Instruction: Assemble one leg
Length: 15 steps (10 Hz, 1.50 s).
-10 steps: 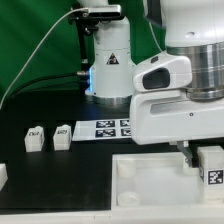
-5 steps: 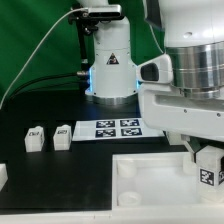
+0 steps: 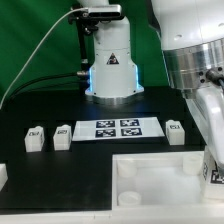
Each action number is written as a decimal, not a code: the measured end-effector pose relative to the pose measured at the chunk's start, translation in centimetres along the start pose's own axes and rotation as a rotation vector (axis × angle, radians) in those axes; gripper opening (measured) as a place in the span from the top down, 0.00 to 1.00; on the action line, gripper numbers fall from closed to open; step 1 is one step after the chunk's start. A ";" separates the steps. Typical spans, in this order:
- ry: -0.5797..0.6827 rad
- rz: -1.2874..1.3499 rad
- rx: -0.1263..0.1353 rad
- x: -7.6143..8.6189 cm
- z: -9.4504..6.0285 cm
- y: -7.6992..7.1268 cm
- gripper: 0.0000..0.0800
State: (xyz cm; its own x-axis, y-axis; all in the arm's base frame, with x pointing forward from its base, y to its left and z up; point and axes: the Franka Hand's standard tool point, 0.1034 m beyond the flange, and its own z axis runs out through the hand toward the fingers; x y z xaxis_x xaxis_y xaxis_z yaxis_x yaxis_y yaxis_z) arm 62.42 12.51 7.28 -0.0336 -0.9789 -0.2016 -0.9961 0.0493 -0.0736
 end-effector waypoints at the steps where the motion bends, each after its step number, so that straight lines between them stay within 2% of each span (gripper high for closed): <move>1: 0.001 -0.087 -0.002 0.1 0.0 0.1 0.55; 2: 0.001 -0.286 -0.014 0.7 0.1 0.2 0.55; 3: -0.009 -0.512 -0.040 1.2 -0.1 0.3 0.32; 4: -0.014 -0.688 -0.058 1.4 -0.3 0.1 0.21; 8: -0.018 -1.050 -0.061 1.5 -0.3 0.1 0.19; 9: -0.001 -1.291 -0.137 1.6 -0.4 0.4 0.19; 10: 0.019 -1.503 -0.190 1.5 -0.7 -0.1 0.19; 11: 0.018 -1.451 -0.172 1.3 -0.6 -0.3 0.19; 12: 0.018 -1.451 -0.173 1.4 -0.6 -0.2 0.35; 13: 0.020 -1.398 -0.169 1.3 -0.6 -0.2 0.35; 14: 0.027 -1.304 -0.166 1.3 -0.6 -0.2 0.58; 15: 0.034 -1.201 -0.162 1.3 -0.5 -0.2 0.64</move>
Offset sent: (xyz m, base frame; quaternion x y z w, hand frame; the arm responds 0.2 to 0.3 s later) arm 0.0074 -0.0054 0.0049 -0.0607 -0.0368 -0.5128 0.8556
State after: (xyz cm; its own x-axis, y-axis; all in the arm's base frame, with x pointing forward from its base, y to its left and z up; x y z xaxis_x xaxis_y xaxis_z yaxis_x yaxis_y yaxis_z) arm 62.53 11.16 7.58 0.9193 -0.3884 -0.0630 -0.3923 -0.9170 -0.0725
